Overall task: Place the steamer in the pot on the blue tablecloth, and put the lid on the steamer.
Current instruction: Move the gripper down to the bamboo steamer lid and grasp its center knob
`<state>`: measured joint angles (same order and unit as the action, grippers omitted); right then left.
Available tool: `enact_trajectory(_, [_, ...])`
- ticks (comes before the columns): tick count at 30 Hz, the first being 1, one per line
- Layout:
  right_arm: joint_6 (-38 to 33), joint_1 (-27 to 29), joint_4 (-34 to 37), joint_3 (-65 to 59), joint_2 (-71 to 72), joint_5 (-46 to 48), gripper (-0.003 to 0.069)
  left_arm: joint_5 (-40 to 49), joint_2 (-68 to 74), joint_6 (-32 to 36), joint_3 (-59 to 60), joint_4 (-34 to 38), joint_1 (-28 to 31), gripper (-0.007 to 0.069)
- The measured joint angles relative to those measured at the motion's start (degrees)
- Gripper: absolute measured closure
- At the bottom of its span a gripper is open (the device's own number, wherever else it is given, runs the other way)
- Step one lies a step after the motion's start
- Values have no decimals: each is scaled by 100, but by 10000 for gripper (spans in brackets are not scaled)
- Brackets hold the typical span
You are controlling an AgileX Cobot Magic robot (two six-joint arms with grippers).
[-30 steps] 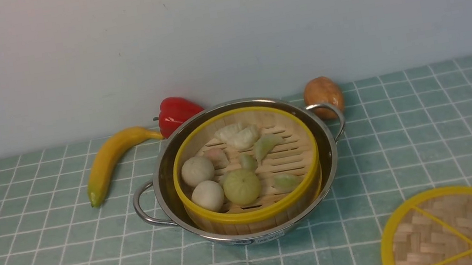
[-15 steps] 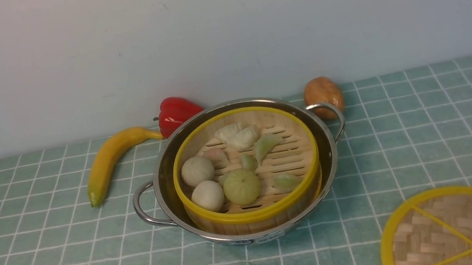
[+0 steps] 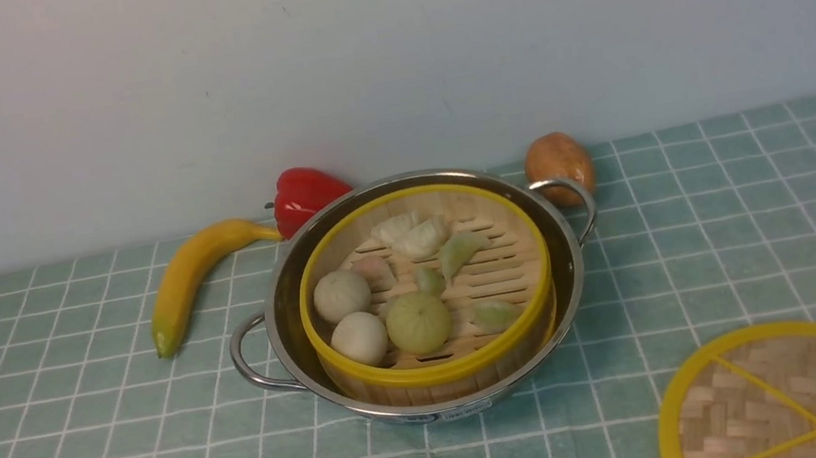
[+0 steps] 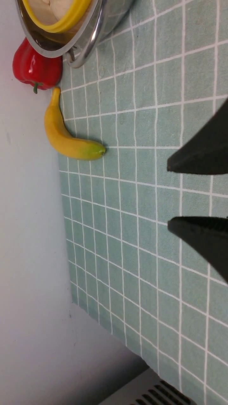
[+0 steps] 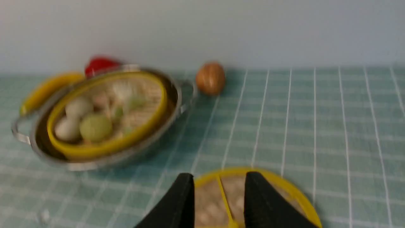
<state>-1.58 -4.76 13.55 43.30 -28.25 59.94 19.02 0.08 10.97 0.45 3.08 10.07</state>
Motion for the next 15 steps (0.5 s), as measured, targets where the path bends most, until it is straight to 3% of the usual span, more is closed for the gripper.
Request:
enact_trajectory(5, [-1990,0,105,25,-1345,300,416,0,0,0,0,0,6,425])
enact_trajectory(7, [-2477,0,191,29,-1753,260,416,0,0,0,0,0,6,423])
enact_trajectory(11, [-2756,0,389,80,-2722,169,416,0,0,0,0,0,6,423])
enact_trajectory(15, [-2453,0,632,220,-3725,111,414,5,0,0,0,0,6,413])
